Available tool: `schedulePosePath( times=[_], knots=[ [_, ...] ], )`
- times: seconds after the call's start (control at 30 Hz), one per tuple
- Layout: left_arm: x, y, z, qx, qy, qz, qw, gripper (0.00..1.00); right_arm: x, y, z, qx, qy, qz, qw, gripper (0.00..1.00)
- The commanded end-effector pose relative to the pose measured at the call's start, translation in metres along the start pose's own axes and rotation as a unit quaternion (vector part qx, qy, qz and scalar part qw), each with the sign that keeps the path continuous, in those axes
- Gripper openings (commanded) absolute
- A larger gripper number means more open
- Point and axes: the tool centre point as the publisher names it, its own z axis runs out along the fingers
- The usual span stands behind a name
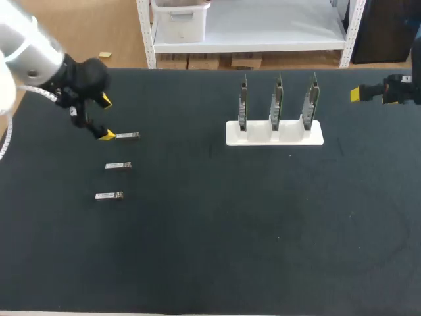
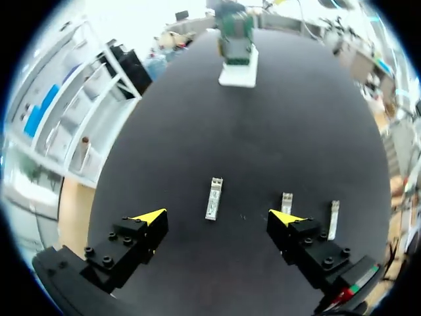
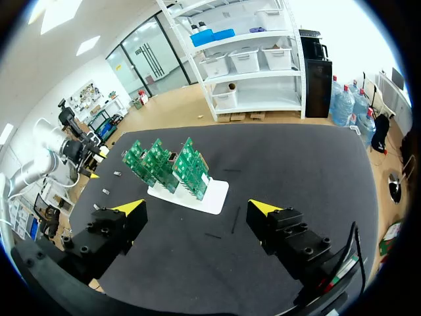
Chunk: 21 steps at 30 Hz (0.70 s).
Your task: Pick up the optical module with the left hand, and insert it into the network port with the right hand.
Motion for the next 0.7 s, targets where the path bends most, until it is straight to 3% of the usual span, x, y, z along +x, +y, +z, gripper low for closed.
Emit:
schedulePosePath(
  times=[0.03,0.7],
  knots=[
    [-0.004,0.009,0.013,0.035,0.074,0.037,0.996,1.0,0.0,0.0,0.0,0.0,0.0,0.0,1.0,1.0],
    [0.011,0.006,0.046,0.057,0.12,0.041,0.99,1.0,0.0,0.0,0.0,0.0,0.0,0.0,1.0,1.0]
  ],
)
